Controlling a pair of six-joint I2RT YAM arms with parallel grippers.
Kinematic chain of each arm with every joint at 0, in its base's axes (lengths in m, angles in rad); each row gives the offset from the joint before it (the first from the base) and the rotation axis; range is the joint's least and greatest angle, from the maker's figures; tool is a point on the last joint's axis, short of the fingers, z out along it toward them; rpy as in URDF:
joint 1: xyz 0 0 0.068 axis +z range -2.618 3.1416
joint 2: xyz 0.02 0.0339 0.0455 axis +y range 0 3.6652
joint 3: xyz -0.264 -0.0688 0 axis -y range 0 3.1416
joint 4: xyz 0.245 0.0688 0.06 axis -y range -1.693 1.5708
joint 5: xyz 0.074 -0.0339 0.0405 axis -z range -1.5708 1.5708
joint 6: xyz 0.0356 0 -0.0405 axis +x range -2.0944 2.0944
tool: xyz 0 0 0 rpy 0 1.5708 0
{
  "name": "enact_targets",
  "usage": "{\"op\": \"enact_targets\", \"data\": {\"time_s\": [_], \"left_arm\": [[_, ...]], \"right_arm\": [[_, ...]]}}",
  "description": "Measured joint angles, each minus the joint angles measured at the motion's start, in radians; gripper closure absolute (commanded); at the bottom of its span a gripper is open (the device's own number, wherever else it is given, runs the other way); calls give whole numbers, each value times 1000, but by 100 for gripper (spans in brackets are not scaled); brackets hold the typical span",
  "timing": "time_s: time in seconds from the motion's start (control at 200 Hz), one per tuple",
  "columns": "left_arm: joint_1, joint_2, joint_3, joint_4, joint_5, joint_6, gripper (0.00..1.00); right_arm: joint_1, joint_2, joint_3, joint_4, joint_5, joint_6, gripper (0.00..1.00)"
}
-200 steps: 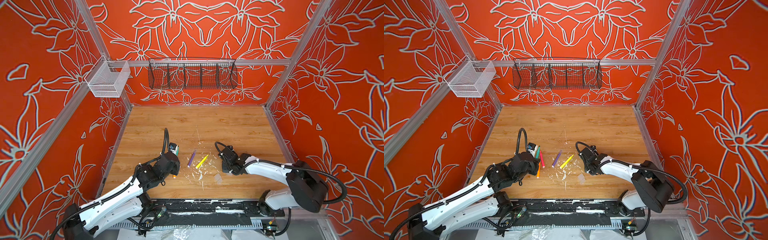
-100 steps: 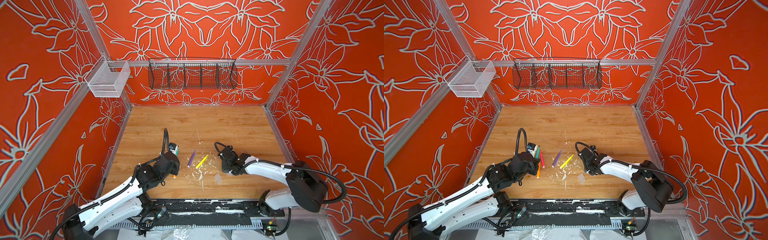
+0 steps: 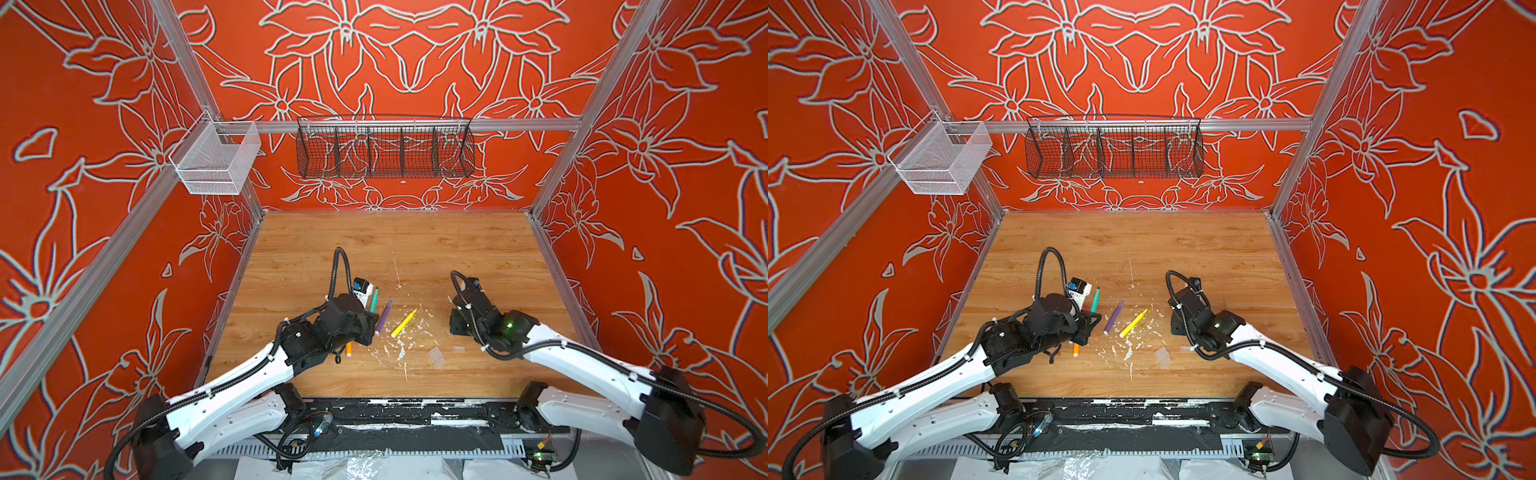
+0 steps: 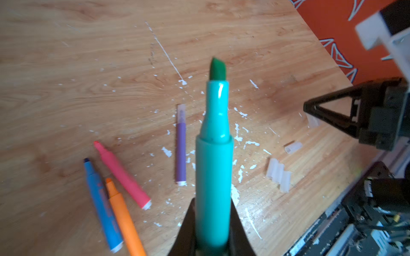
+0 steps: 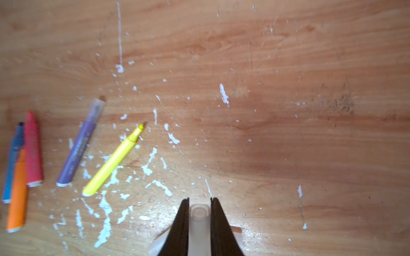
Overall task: Insert the pens into the pen caps
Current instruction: 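Lift the pen cap with the right gripper toward the green highlighter tip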
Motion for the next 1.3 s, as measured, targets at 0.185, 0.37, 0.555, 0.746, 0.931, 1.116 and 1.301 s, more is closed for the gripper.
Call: {"op": "enact_targets", "data": {"time_s": [0.185, 0.37, 0.555, 0.746, 0.931, 1.116, 1.301], "left_arm": [[-135, 119, 13, 70, 38, -37, 100], [-227, 154, 46, 142, 51, -43, 100], [-245, 172, 47, 196, 64, -48, 100], [-253, 202, 47, 216, 90, -50, 100], [-258, 204, 47, 238, 111, -50, 100], [-258, 213, 47, 256, 121, -49, 100], [-259, 222, 47, 262, 114, -49, 100]], "right_arm": [[9, -152, 4, 53, -2, 0, 90], [13, -284, -51, 169, -21, 26, 90], [13, -317, -112, 292, -63, 66, 90], [13, -308, -141, 424, -108, 107, 90], [13, -292, -143, 520, -135, 132, 90], [18, -241, -146, 609, -176, 159, 91], [48, -210, -199, 714, -188, 189, 92]]}}
